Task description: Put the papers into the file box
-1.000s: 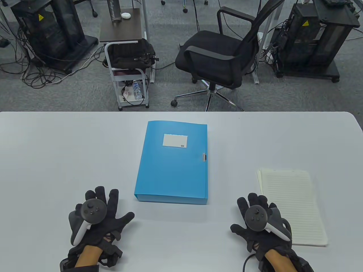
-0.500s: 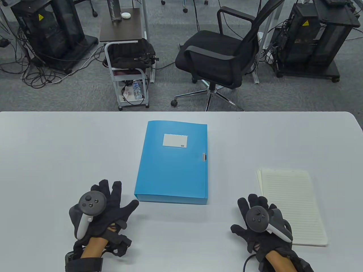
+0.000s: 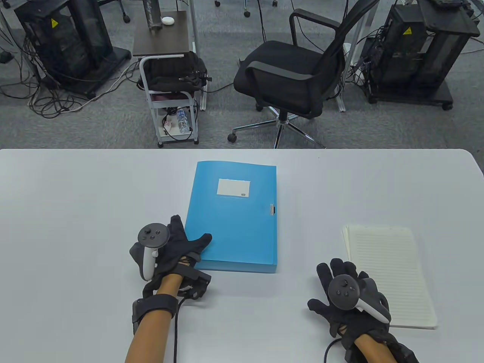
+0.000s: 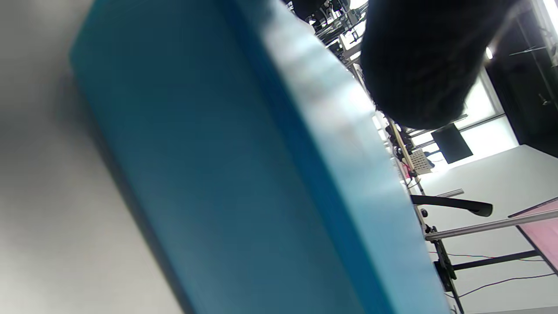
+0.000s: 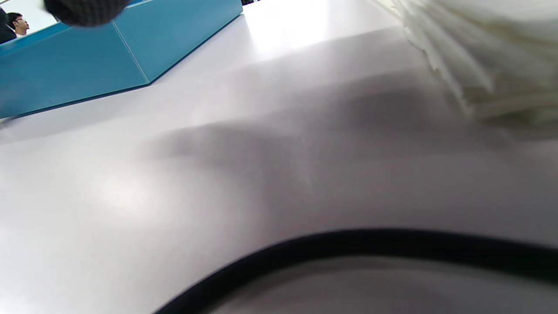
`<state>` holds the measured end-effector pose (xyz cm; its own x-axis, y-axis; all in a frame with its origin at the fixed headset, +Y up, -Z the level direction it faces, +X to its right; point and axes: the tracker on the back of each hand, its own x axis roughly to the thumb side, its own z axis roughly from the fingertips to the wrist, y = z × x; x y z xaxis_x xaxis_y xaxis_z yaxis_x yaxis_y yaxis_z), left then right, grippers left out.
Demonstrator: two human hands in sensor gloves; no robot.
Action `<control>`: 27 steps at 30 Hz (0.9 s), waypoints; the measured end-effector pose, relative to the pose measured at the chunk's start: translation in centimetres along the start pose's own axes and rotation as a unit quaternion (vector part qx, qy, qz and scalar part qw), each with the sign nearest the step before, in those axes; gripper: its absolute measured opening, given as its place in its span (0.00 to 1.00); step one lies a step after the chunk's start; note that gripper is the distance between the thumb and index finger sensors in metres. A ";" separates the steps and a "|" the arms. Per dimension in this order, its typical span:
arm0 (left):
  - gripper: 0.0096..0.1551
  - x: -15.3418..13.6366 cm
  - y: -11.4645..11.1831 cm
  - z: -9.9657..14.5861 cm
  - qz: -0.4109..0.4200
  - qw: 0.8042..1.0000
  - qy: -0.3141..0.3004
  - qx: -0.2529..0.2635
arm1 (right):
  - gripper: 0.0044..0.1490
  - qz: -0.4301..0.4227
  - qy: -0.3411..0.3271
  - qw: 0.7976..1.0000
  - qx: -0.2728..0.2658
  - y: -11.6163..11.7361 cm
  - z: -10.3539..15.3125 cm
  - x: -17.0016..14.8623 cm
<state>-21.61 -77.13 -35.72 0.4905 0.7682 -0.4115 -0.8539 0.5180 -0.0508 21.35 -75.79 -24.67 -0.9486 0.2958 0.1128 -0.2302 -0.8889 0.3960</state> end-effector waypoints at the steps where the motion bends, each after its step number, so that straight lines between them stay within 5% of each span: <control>1: 0.66 -0.2 -0.2 -0.2 -0.007 1.000 0.002 0.004 | 0.57 0.001 0.000 1.000 0.000 0.0 0.0 0.0; 8: 0.60 -1.1 0.2 -0.6 0.053 0.998 0.007 0.023 | 0.57 0.001 0.003 1.000 0.013 0.4 -0.2 0.0; 16: 0.61 -0.8 0.9 -1.4 0.122 0.991 -0.009 -0.055 | 0.57 -0.005 0.001 1.000 0.005 0.1 -0.1 -0.1; 21: 0.56 0.8 2.4 2.6 0.226 0.972 -0.043 -0.036 | 0.57 -0.010 0.001 1.000 0.007 0.0 -0.1 -0.3; 27: 0.56 2.2 2.7 10.7 0.200 0.976 -0.050 -0.065 | 0.57 -0.022 0.004 1.000 -0.004 -0.4 0.0 -0.6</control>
<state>-20.96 -70.05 -27.04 0.1214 0.9356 -0.3314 -0.9924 0.1210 -0.0222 21.97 -75.65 -24.88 -0.9396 0.3310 0.0875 -0.2726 -0.8778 0.3939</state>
